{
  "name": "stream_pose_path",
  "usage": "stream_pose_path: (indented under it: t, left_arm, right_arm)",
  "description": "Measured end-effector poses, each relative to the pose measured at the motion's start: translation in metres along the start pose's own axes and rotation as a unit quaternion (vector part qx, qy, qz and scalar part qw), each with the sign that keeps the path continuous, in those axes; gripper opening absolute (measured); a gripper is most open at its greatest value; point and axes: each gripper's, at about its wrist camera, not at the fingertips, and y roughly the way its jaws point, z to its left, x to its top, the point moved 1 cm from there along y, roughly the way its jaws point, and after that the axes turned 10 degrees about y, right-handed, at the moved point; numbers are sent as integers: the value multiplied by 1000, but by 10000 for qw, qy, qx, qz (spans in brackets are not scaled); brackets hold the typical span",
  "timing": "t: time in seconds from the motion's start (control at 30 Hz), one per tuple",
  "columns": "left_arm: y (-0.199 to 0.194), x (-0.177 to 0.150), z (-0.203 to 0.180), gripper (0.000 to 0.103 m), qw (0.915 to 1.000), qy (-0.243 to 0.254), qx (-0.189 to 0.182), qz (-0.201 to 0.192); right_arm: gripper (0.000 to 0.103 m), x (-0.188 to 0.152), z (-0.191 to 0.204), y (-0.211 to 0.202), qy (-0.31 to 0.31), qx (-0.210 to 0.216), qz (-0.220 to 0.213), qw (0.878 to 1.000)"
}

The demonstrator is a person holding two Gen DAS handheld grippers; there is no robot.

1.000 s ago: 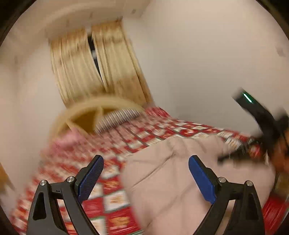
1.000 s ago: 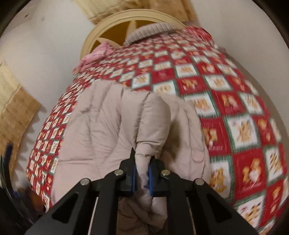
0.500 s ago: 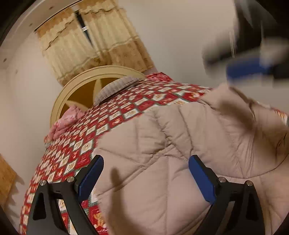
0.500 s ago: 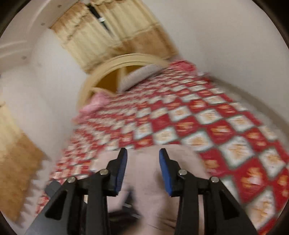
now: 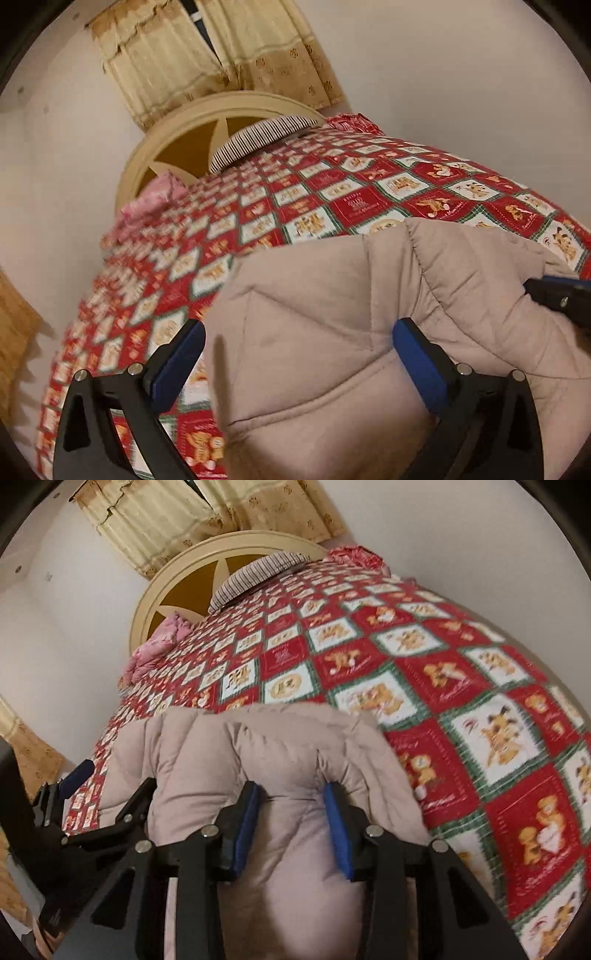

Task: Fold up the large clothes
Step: 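Grasp the jacket bundle with both grippers and hold it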

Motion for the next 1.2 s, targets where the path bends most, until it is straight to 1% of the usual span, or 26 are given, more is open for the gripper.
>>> stream_pose_path:
  t: [0.07,0.13,0.23,0.6,0.8,1.2]
  left_arm:
    - [5,-7,2,102,9998,-117,-128,41]
    - [10,-11,2,102,9996,-196,-213,58]
    - [13,-15,0,102,9994,-229,-255,67]
    - [22,-22,-3,102,9992,-287,-260,53]
    - [26,-26,-3,102,9990,-315,-317,83]
    - [30,-28,-2,102,9987,-351,-355,101]
  right_arm:
    - [42,-5,0,5,30,31,3,10000]
    - [42,-8,4,8,-25,-39,-14,10000]
    - [42,-11,5,14,-77,-118,7,9999]
    - [42,-17,5,23,-163,-307,-32,9994]
    - [42,-18,9,27,-263,-476,-23,9985]
    - [42,-18,10,31,-346,-606,-61,9975]
